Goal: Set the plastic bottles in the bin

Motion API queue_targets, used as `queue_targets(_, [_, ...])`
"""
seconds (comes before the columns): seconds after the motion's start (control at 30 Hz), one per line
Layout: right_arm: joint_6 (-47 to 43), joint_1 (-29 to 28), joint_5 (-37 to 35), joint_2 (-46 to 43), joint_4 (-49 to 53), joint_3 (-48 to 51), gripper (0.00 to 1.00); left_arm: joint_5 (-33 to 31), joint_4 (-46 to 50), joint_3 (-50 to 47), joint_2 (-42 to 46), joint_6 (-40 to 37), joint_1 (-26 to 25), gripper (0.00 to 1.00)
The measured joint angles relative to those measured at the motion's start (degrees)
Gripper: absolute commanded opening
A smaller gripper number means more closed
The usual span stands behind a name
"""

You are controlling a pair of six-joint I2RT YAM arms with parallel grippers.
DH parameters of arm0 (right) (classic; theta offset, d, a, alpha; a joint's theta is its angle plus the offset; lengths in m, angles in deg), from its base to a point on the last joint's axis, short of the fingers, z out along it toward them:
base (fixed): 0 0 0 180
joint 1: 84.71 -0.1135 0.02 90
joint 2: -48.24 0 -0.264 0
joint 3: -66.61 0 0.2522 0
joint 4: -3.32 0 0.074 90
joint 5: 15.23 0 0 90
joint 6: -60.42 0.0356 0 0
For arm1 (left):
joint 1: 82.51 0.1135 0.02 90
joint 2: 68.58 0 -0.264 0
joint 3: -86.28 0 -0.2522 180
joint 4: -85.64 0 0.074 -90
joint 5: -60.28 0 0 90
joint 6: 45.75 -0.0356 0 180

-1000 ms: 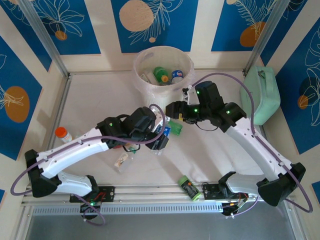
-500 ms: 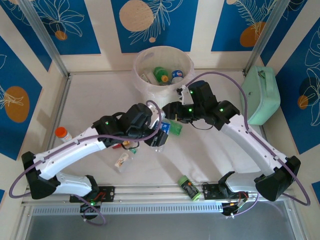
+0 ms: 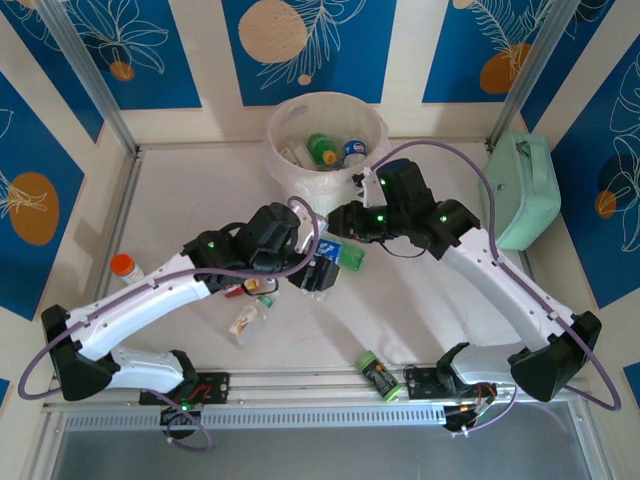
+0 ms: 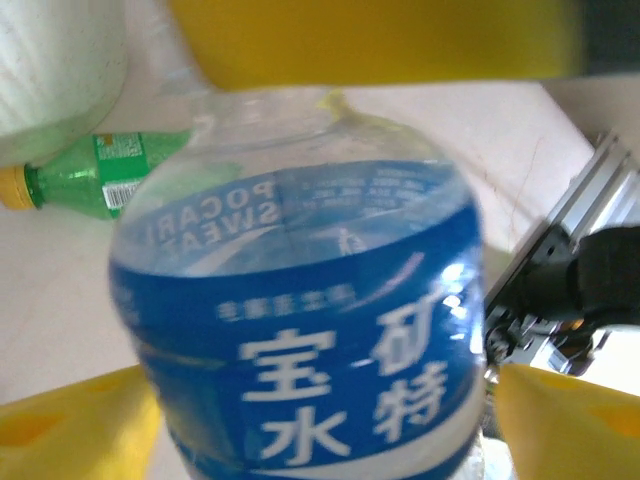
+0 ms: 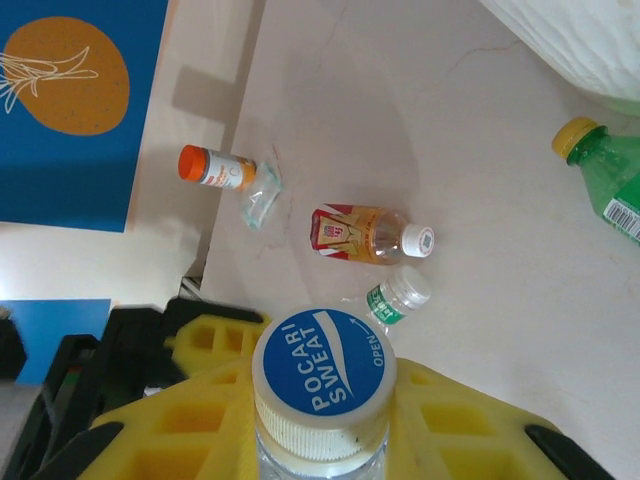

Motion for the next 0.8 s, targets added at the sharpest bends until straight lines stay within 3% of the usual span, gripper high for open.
queue_targets(0.17, [-1.29,2.34,0.0,1.73,0.42,-6.12,0.26,-1.64,-0.22,-0.04,2.67,1.4,1.95,1.0])
queue_targets(0.47, [-1.22,11.82,-1.57,6.29,-3.89,-20.41,0.27,-7.37,0.07,-1.31,12.33,6.71,7.02,1.0])
queue_targets(0.73, [2.38,18.47,-1.51,20.15,-8.92,-33.7,0.27,-9.03,0.42,-8.39,16.72,12.81,10.78,1.0])
queue_targets(0.8, [3.5,19.61,-1.01,24.17,-8.87,-37.42,0.32,-9.03,0.5,-9.35,16.72,13.64,11.13,1.0])
